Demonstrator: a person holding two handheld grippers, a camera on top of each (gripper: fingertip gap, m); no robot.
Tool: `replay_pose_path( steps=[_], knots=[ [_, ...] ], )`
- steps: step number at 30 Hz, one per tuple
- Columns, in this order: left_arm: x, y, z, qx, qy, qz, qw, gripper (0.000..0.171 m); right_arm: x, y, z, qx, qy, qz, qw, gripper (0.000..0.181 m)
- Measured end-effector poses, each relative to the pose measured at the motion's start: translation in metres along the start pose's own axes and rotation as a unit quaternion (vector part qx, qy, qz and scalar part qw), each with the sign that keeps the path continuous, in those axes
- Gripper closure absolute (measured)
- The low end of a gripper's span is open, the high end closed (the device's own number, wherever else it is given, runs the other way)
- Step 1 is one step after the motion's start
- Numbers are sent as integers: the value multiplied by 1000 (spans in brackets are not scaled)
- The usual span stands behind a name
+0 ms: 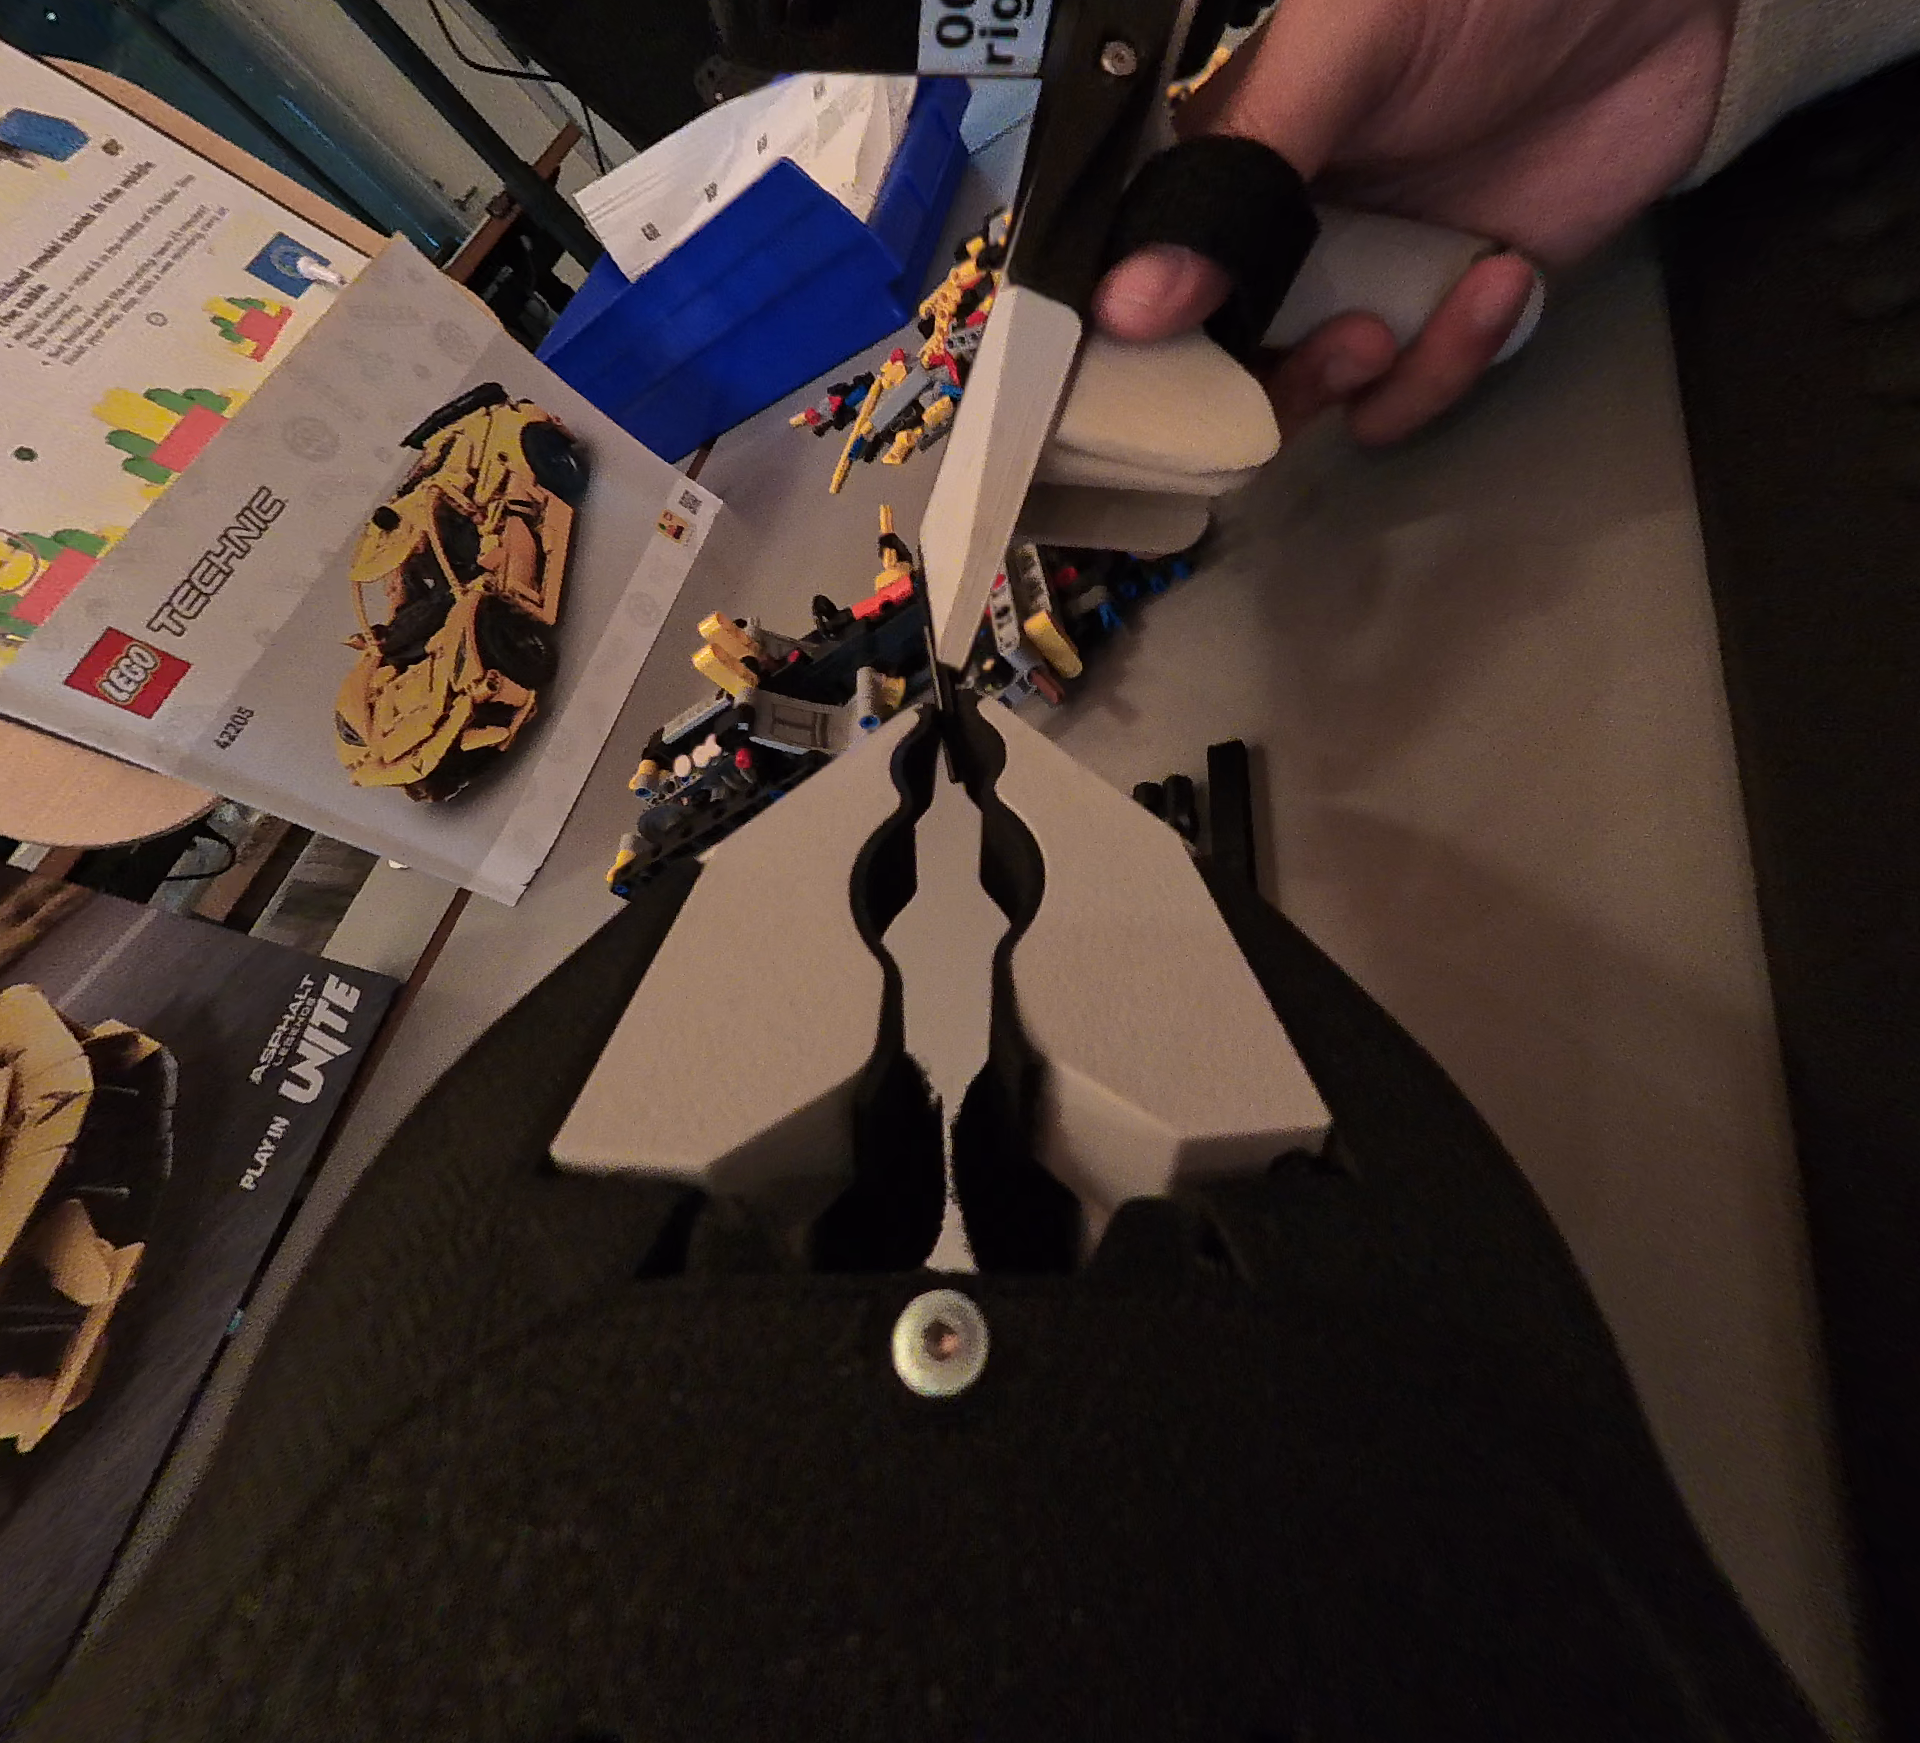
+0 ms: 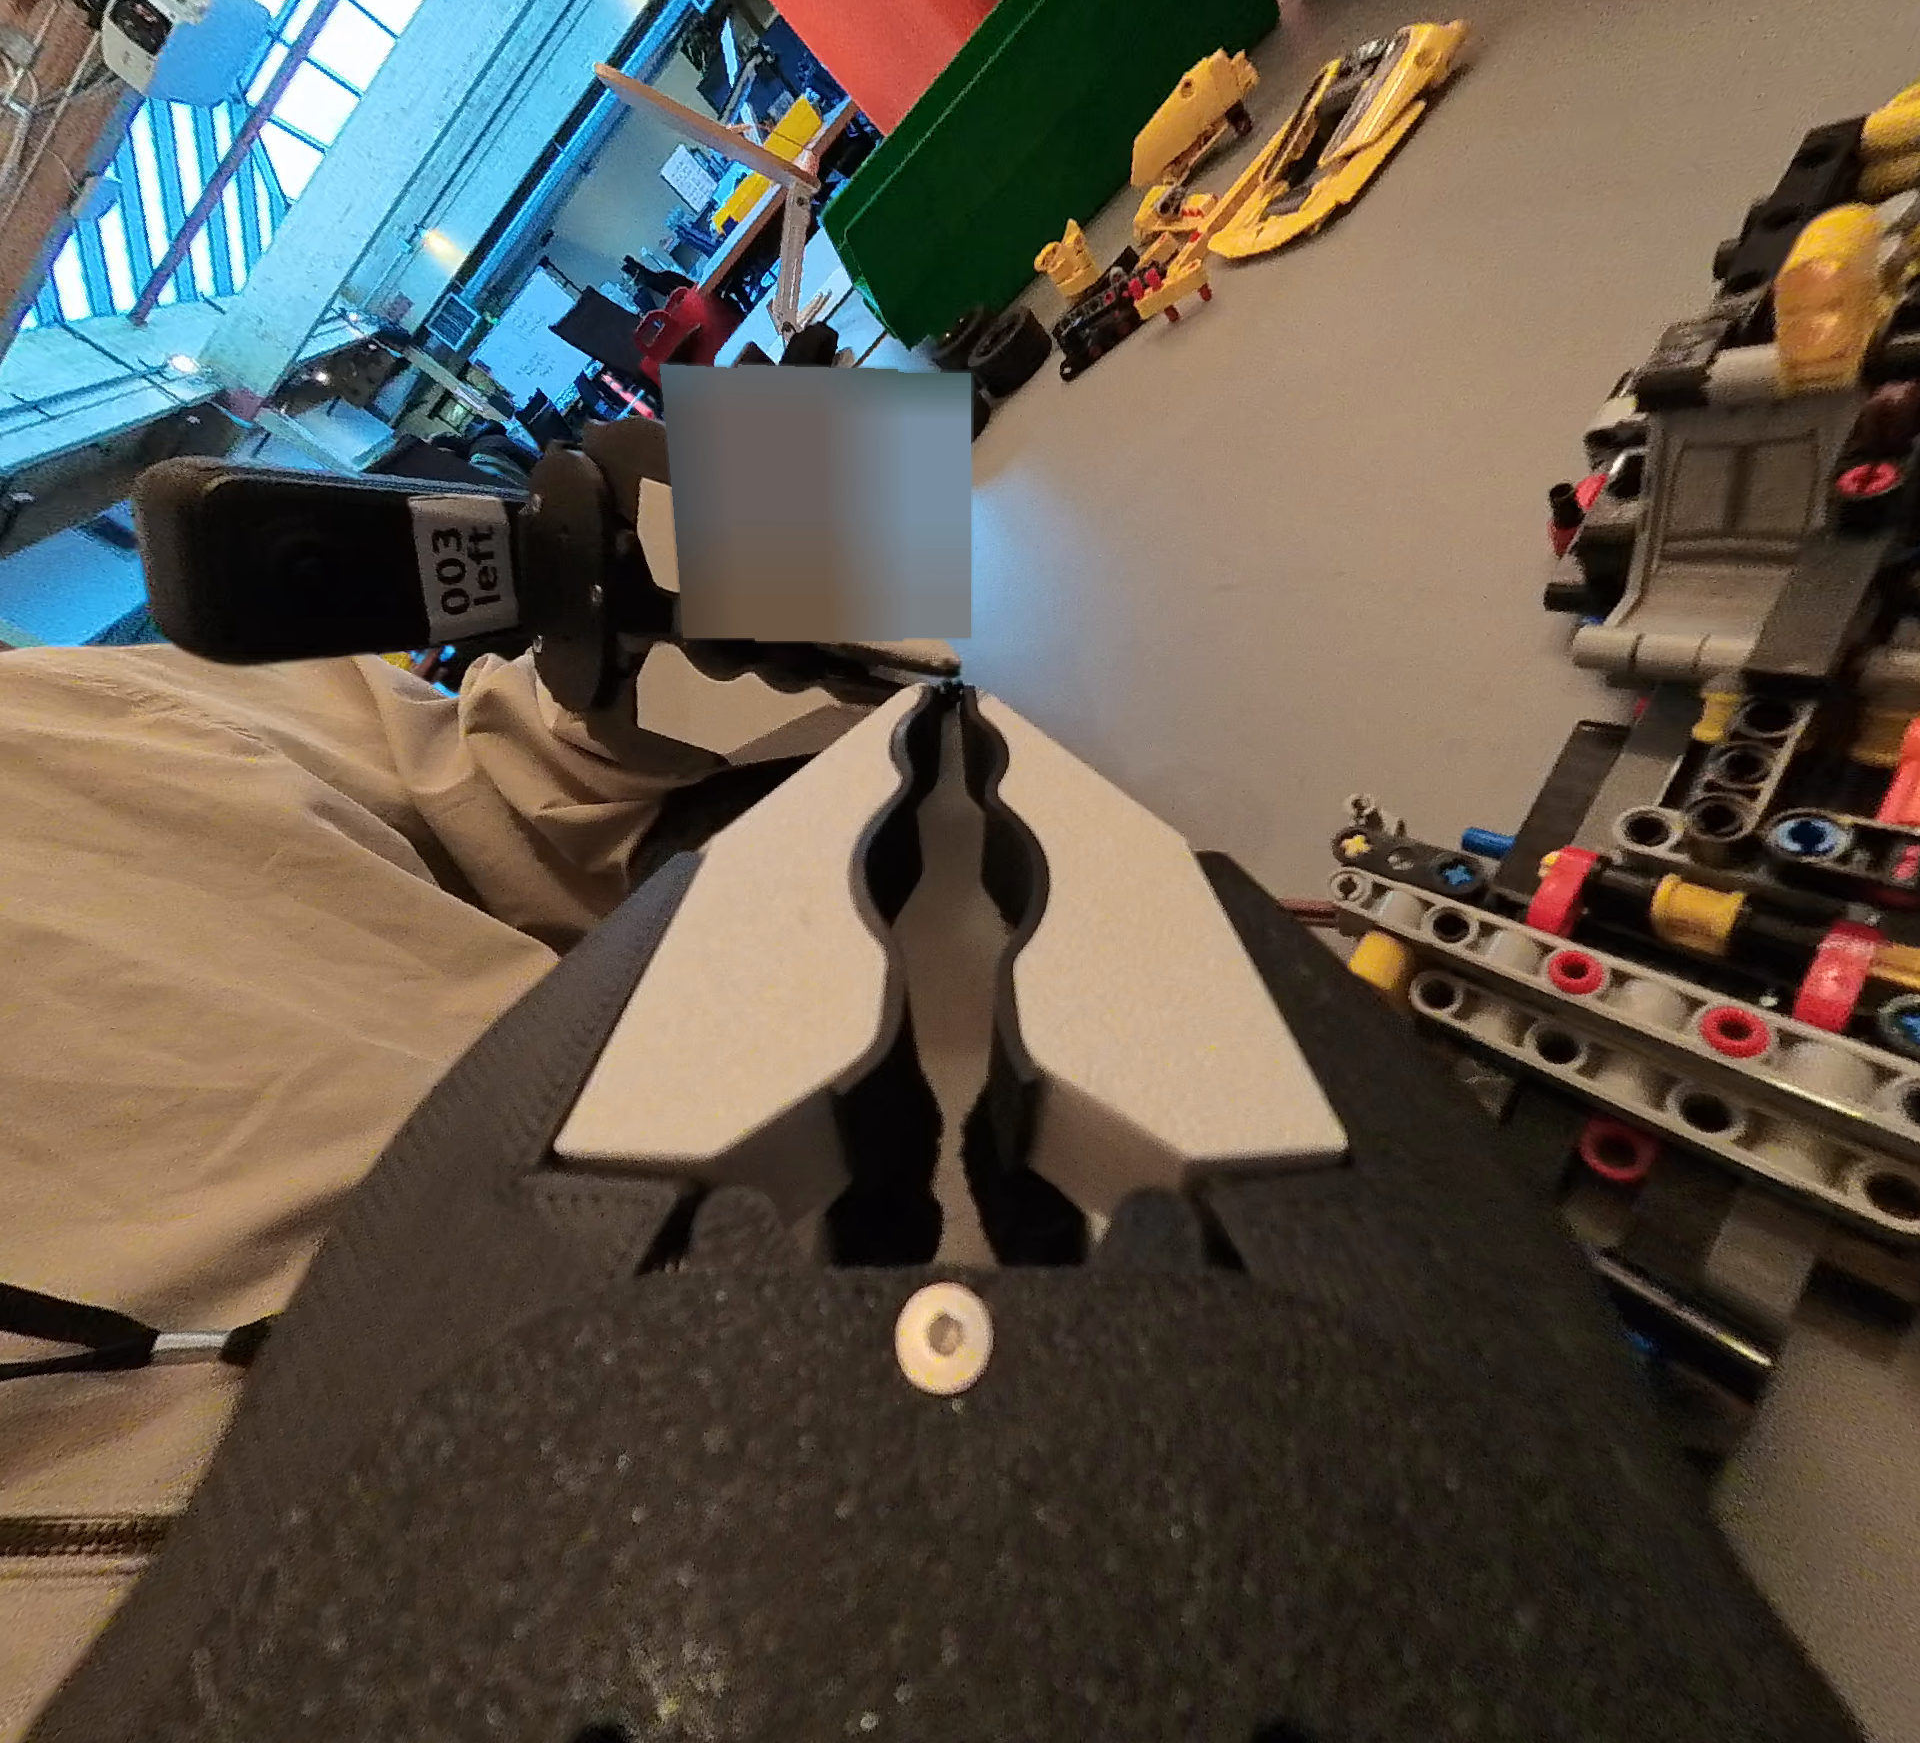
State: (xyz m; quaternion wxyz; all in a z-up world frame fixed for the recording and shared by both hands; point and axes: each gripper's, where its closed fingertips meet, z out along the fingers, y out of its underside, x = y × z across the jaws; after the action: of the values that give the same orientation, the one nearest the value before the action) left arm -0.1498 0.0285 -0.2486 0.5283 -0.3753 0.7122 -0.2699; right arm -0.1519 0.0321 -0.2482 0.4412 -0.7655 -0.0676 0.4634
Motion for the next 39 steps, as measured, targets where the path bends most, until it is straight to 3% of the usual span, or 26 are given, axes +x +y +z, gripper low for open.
replay_pose_path(
  steps=[2, 4, 6, 8, 10, 13, 16, 20, 22, 24, 25, 27, 31, 33, 39],
  knots=[
    [-3, 3, -2, -5, 9, -39, 999, 169, 18, -15, -18, 33, 55, -14, 998, 179],
    [-5, 6, -6, -7, 38, -95, 995, 169, 48, -35, -57, 75, 143, -27, 986, 179],
    [10, 13, -6, -25, 112, -161, 980, 165, 89, -49, -120, 92, 292, -67, 950, 179],
    [27, 28, -4, -70, 173, -198, 962, 147, 125, -50, -190, 77, 441, -87, 890, 178],
    [26, 39, 0, -90, 160, -189, 965, 141, 144, -45, -243, 76, 529, -87, 841, 179],
    [2, 42, 8, -82, 90, -205, 971, 145, 156, -40, -267, 89, 551, -71, 827, 179],
    [14, 53, 10, -110, 130, -242, 955, 148, 172, -22, -261, 54, 548, -38, 834, 174],
    [31, 65, 8, -152, 152, -208, 954, 154, 143, -49, -241, 61, 539, -127, 830, 151],
    [40, 64, 7, -159, 170, -206, 950, 161, 104, -52, -180, 8, 432, -190, 882, 149],
    [46, 61, 5, -158, 188, -206, 947, 170, 47, -14, -103, -106, 236, -220, 941, 132],
    [46, 61, 5, -159, 189, -209, 946, 170, 21, 14, -77, -170, 150, -222, 948, 131],
    [47, 62, 4, -162, 196, -222, 941, 170, 6, 51, -46, -249, 99, -241, 933, 134],
    [47, 62, 3, -162, 199, -220, 941, 170, 11, 80, -4, -278, 87, -308, 906, 147],
    [47, 61, 2, -160, 199, -216, 942, 171, 19, 84, 0, -292, 110, -327, 892, 155],
    [48, 61, 3, -158, 200, -215, 943, 171, 23, 82, -3, -292, 123, -331, 889, 156]
  ],
)
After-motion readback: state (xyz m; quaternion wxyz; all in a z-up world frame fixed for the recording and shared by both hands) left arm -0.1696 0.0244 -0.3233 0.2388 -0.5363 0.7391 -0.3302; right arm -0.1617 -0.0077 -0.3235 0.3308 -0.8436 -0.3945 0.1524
